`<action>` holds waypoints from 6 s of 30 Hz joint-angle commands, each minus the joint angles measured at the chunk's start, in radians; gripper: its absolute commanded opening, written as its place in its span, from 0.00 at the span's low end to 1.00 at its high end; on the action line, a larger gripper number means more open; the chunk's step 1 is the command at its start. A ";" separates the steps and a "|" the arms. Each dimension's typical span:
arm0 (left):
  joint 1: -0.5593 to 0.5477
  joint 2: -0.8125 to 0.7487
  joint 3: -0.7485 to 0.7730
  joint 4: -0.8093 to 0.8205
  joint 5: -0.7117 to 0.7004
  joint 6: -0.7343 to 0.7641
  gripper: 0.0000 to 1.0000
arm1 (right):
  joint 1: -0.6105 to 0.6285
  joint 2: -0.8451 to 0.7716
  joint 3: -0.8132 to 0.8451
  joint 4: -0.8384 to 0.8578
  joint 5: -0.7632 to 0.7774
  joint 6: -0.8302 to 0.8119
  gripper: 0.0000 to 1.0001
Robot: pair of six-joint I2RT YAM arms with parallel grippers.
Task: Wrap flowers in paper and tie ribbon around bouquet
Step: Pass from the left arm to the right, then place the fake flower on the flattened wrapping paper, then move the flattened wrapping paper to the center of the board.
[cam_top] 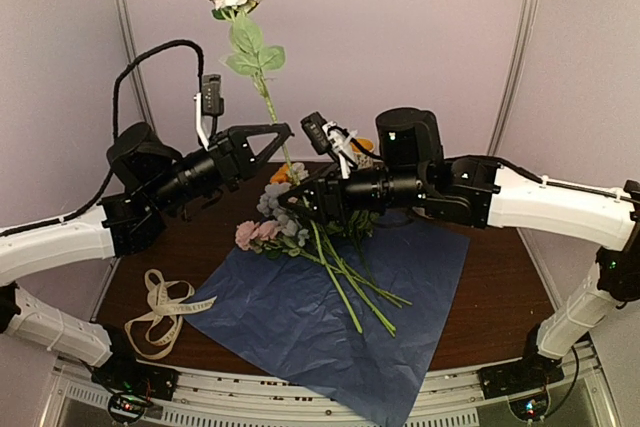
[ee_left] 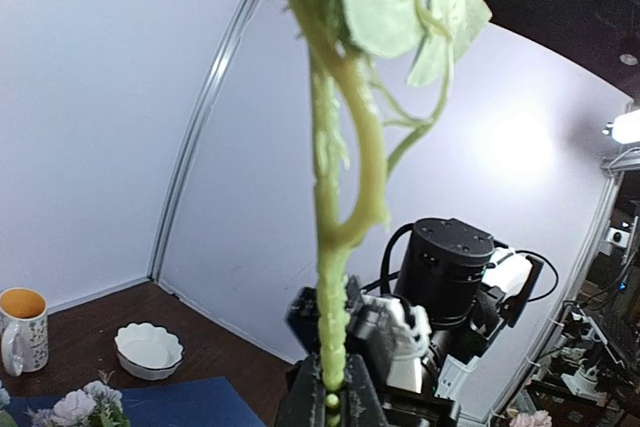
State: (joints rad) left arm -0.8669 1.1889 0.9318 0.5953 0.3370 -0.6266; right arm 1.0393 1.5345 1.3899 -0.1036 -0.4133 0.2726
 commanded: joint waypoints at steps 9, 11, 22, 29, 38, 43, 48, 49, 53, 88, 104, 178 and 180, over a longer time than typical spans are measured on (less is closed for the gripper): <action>-0.016 0.006 0.129 -0.300 -0.190 0.038 0.54 | -0.051 -0.038 0.014 -0.186 0.204 0.050 0.00; -0.001 0.002 0.194 -0.526 -0.340 0.080 0.64 | -0.069 -0.009 0.013 -0.297 0.275 0.063 0.00; 0.276 0.042 0.106 -1.214 -0.477 0.118 0.85 | -0.083 0.260 0.021 -0.606 0.469 0.099 0.00; 0.334 0.152 0.005 -1.248 -0.480 0.174 0.85 | -0.111 0.340 0.012 -0.597 0.438 0.168 0.17; 0.339 0.329 -0.001 -1.304 -0.422 0.276 0.82 | -0.113 0.228 -0.035 -0.607 0.418 0.170 0.41; 0.339 0.367 -0.005 -1.323 -0.432 0.316 0.82 | -0.114 0.166 -0.047 -0.649 0.443 0.157 0.42; 0.339 0.484 -0.006 -1.354 -0.447 0.356 0.80 | -0.116 0.141 -0.080 -0.686 0.450 0.146 0.43; 0.338 0.509 -0.009 -1.356 -0.450 0.357 0.79 | -0.115 0.135 -0.092 -0.693 0.447 0.148 0.43; 0.331 0.555 -0.011 -1.348 -0.473 0.346 0.77 | -0.119 0.093 -0.166 -0.720 0.474 0.165 0.47; 0.211 0.215 -0.062 -1.406 -0.435 0.160 0.73 | -0.780 -0.153 -0.737 -0.346 0.225 0.281 0.65; -0.084 0.136 -0.239 -1.440 -0.252 -0.104 0.70 | -0.769 -0.124 -0.780 -0.187 -0.009 0.363 0.54; 0.480 0.220 -0.136 -1.228 -0.429 -0.074 0.00 | -0.724 -0.275 -0.764 -0.279 0.086 0.271 0.54; 0.512 0.255 -0.118 -1.207 -0.427 -0.052 0.00 | -0.723 -0.257 -0.755 -0.280 0.093 0.264 0.55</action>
State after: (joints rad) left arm -0.4007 1.3876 0.7719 -0.6453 -0.0540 -0.7647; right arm 0.3084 1.2514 0.6147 -0.3752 -0.3618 0.5594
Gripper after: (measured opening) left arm 0.013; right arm 0.544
